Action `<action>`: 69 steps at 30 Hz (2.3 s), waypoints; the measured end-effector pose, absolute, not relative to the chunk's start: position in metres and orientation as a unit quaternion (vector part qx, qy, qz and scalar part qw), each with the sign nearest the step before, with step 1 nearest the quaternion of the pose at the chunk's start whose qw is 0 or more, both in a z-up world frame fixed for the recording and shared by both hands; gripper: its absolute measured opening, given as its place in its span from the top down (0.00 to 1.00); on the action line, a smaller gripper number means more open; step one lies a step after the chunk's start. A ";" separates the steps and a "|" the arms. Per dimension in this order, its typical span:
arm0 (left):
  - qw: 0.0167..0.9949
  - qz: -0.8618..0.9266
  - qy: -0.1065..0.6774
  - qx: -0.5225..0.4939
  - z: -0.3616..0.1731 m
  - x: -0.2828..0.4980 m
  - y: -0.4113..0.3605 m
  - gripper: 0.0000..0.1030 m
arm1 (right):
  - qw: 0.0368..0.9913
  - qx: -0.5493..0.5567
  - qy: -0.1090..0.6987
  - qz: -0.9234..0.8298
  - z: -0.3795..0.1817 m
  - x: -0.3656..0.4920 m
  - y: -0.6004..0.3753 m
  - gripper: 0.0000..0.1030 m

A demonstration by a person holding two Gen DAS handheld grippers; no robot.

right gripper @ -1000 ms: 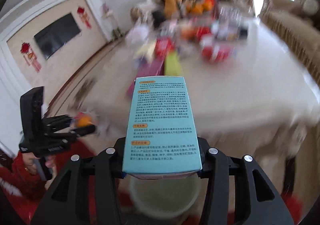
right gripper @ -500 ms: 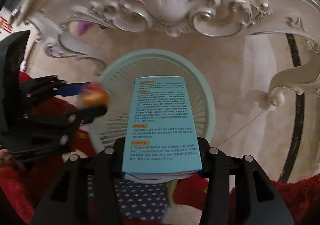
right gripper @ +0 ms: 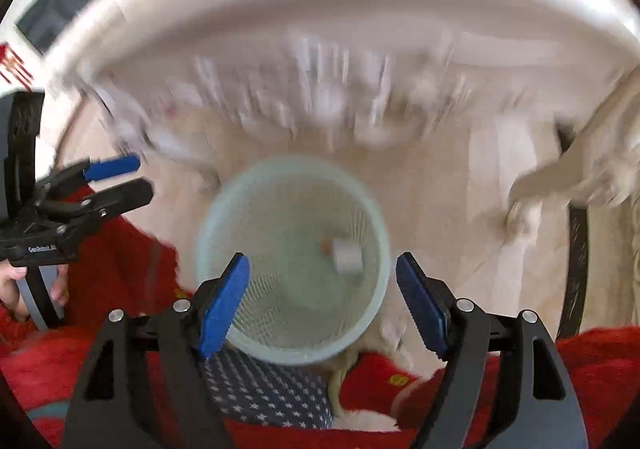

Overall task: Collect trash
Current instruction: 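Drop the orange packet into the wastebasket with left tool while right tool drops the teal box, then grasp the pink box with left tool while right tool grasps the yellow-green box, then drop the pink box into the wastebasket with left tool while right tool drops the yellow-green box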

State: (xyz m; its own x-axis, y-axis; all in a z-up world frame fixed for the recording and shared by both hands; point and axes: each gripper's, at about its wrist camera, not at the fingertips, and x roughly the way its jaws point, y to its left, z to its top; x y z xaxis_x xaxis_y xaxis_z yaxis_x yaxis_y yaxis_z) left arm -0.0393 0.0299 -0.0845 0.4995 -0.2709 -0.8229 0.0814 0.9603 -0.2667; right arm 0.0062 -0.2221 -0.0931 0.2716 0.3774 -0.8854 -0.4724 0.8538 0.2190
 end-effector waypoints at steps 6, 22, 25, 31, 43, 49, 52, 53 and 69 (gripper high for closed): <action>0.924 -0.077 0.363 -0.089 0.013 0.001 0.010 0.17 | 0.901 -0.007 0.350 0.256 0.028 0.034 -0.248 0.30; 0.908 0.003 0.416 -0.047 -0.018 0.103 -0.007 0.17 | 0.864 -0.050 0.398 0.303 0.019 0.152 -0.164 0.30; 0.906 -0.006 0.422 -0.038 -0.019 0.103 0.000 0.17 | 0.853 -0.077 0.412 0.311 0.011 0.161 -0.150 0.30; 0.903 -0.026 0.428 -0.020 -0.019 0.120 0.006 0.17 | 0.849 -0.126 0.416 0.300 -0.001 0.175 -0.133 0.31; 0.911 -0.022 0.413 -0.006 -0.020 0.122 0.009 0.44 | 0.856 -0.121 0.409 0.294 -0.003 0.181 -0.141 0.73; 0.918 -0.064 0.390 -0.031 -0.006 0.098 0.011 0.44 | 0.858 -0.077 0.407 0.303 0.008 0.158 -0.164 0.73; 0.923 -0.082 0.373 -0.043 0.009 0.069 0.016 0.44 | 0.865 -0.041 0.392 0.312 0.023 0.132 -0.185 0.73; 0.924 -0.089 0.368 -0.046 0.014 0.058 0.018 0.44 | 0.866 -0.032 0.387 0.316 0.027 0.123 -0.191 0.73; 0.862 -0.159 0.481 -0.022 -0.068 -0.063 -0.013 0.44 | 0.808 0.007 0.500 0.313 -0.050 -0.022 -0.214 0.73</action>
